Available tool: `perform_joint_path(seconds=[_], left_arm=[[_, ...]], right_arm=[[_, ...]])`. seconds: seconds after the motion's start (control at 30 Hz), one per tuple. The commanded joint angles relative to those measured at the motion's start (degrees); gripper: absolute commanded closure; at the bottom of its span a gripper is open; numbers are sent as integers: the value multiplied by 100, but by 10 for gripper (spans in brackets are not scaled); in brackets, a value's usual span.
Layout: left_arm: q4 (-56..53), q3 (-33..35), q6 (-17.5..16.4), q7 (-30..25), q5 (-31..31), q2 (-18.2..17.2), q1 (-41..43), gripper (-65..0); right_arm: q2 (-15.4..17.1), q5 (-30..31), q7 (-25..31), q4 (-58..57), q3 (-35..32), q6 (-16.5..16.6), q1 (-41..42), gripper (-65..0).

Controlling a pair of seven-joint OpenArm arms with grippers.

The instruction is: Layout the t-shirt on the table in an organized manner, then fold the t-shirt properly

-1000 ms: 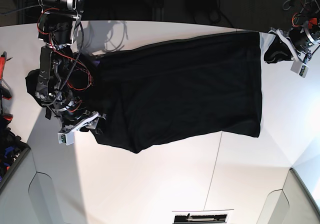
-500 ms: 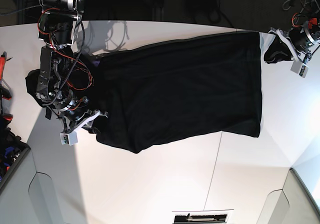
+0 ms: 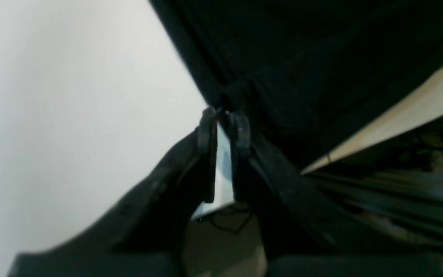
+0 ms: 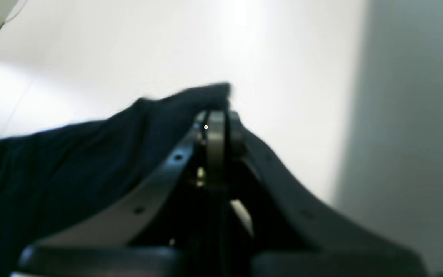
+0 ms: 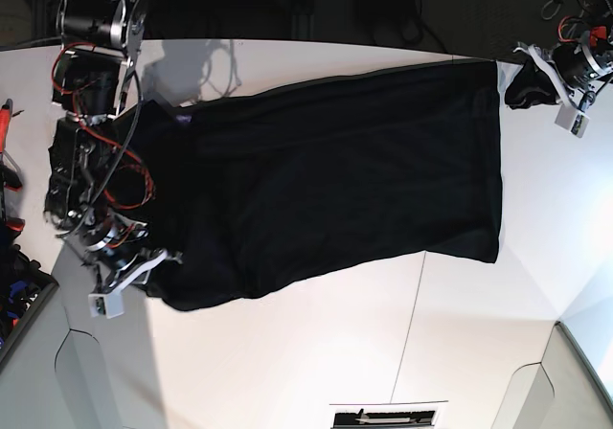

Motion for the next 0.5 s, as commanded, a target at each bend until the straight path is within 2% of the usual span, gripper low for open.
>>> perform_joint_path(seconds=[0.0,0.13,0.27,0.4,0.43,0.47], left_arm=[[68,-59,-36,-101,-101,-107,24,-72],[68,-59,-36,-101,-103,-109,50,-72],[68,-59,-36,-101,-103,-107,50,-72],[68,-57,-36,-90,-98,-107,87,-72],[68,-59,-36,-92,-98,-107,120,-72],[68,-59,-36,-92,-96,-107,151,-72]], right_arm=[[90,-22,201,116,20,42,251,0],[264,-450,481,111,20,17,505,0],[424,-629,739,109,20,-393,664,-14],[459,-623,728,109,20,-804,723,-355],[457,-621,649,109,20,-822,719,-402],[455,-603,501,109,20,-820,719,-423]])
